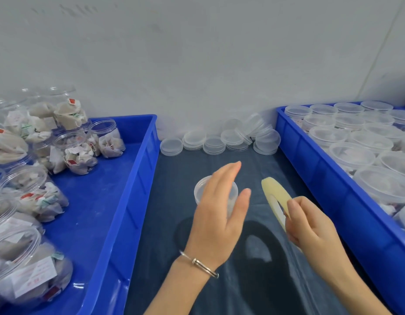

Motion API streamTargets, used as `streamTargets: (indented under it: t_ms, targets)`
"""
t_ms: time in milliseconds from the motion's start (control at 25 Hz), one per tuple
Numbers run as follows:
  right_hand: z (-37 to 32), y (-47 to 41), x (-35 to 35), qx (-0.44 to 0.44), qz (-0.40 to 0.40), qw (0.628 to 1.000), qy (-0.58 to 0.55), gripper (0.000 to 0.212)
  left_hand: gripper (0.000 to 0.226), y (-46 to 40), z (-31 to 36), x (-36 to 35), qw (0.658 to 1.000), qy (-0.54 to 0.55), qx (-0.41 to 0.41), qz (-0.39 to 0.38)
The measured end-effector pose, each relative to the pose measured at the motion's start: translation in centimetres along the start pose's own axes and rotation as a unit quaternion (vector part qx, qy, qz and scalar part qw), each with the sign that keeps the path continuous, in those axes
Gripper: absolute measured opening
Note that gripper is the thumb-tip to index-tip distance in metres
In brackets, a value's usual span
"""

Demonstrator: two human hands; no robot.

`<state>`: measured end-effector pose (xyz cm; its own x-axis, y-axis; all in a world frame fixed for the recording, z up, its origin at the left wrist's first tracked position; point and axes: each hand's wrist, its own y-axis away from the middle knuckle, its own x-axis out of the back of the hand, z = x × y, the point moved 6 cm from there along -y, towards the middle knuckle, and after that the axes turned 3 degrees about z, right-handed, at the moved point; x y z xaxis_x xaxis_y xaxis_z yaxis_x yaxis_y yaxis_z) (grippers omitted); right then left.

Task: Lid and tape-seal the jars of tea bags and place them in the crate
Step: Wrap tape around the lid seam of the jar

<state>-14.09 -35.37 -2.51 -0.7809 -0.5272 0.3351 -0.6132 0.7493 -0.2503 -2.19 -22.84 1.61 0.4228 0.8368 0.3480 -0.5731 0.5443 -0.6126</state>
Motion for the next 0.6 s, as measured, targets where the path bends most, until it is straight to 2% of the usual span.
streamTargets:
  t_ms: [120, 200, 440, 600]
  targets:
    - [-2.2, 1.4, -0.8, 0.051, -0.006, 0.999, -0.005, 0.036, 0.055, 0.7, -0.2, -1.9, 0.99, 0.003, 0.036, -0.135]
    - [-2.8, 1.9, -1.3, 0.08, -0.01, 0.997, 0.018, 0.033, 0.055, 1.2, -0.1, -2.0, 0.988, 0.013, 0.036, -0.15]
    - [-3.2, 2.5, -1.9, 0.143, -0.013, 0.986, 0.089, 0.02, 0.036, 1.6, 0.1, 0.5, 1.0, 0.01, -0.011, 0.0]
    - [-3.6, 2.8, -2.3, 0.222, -0.026, 0.962, 0.158, 0.017, 0.026, 1.1, -1.3, 1.1, 0.981, 0.15, 0.12, 0.031]
